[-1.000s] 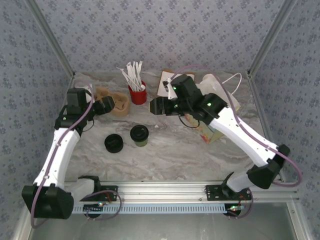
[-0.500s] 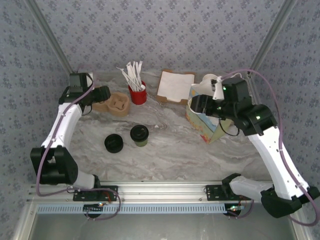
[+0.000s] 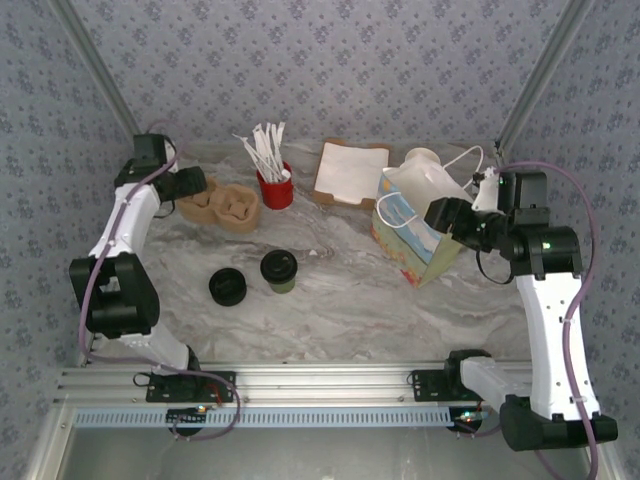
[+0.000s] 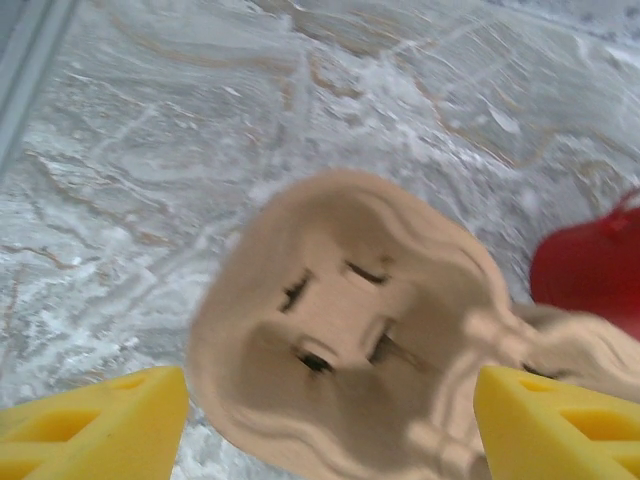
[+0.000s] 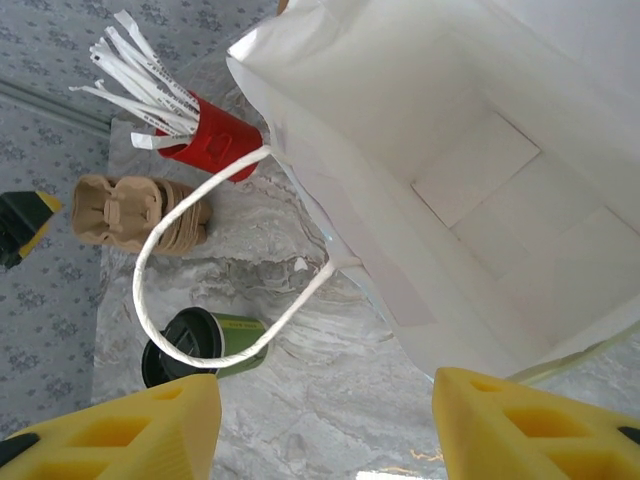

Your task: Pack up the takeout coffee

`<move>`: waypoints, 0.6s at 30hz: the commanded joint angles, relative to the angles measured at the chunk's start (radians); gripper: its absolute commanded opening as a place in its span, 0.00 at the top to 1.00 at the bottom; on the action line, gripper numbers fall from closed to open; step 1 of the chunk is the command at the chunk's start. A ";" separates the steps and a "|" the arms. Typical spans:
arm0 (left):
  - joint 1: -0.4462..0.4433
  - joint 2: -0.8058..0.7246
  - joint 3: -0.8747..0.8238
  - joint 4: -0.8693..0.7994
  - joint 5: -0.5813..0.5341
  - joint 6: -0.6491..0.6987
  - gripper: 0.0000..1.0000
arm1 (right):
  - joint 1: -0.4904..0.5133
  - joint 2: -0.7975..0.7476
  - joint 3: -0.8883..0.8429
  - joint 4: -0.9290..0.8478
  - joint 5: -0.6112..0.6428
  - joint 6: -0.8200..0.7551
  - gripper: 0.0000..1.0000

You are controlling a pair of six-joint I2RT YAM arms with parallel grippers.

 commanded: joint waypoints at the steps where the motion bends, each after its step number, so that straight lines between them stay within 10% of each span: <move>1: 0.023 0.047 0.062 -0.045 0.031 -0.030 0.24 | -0.026 -0.014 -0.012 -0.036 -0.060 -0.036 0.40; 18: 0.041 0.133 0.082 -0.045 0.100 -0.029 0.24 | -0.089 -0.017 -0.032 -0.029 -0.109 -0.046 0.40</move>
